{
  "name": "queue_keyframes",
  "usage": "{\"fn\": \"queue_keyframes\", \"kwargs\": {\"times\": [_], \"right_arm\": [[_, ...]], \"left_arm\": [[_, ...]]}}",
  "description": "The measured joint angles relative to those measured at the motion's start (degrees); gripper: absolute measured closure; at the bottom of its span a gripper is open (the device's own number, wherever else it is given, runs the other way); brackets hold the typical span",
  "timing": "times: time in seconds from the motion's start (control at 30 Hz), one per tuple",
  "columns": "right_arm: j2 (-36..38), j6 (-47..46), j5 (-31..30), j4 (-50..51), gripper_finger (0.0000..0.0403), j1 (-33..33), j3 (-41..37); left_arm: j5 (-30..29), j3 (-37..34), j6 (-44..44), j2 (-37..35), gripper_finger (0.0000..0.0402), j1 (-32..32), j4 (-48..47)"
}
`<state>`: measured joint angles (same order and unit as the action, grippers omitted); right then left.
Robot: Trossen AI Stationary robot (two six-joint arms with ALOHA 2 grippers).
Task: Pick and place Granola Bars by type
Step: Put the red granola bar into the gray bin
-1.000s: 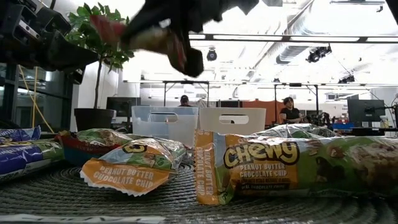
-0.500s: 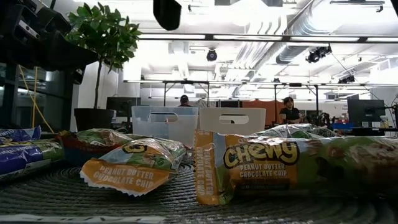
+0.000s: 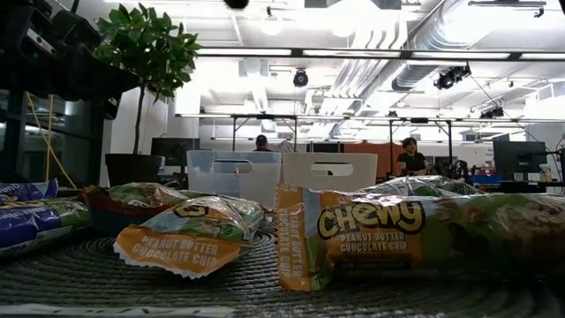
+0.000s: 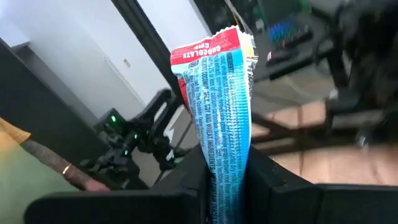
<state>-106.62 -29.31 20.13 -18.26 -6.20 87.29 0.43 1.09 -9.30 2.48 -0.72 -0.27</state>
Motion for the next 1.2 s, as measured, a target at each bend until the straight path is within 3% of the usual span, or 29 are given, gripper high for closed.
{"fn": "queue_keyframes", "kwargs": {"times": [0.27, 0.7, 0.9, 1.2], "right_arm": [[10.53, 5.58, -1.93, 7.06, 0.0348, 4.68, 0.00], [26.41, 16.30, -15.52, 15.46, 0.0348, 10.94, 0.91], [25.28, 21.22, -18.27, 25.77, 0.0348, 14.54, 10.81], [14.73, 24.88, -18.70, 43.41, 0.0348, 24.67, 30.82]], "left_arm": [[0.02, 0.00, 0.00, 0.00, 0.0401, 0.00, 0.02], [0.02, 0.01, 0.00, 0.00, 0.0401, 0.00, 0.02], [0.02, 0.01, 0.00, 0.00, 0.0401, 0.00, 0.04], [0.02, 0.01, 0.00, 0.00, 0.0401, 0.01, 0.04]]}}
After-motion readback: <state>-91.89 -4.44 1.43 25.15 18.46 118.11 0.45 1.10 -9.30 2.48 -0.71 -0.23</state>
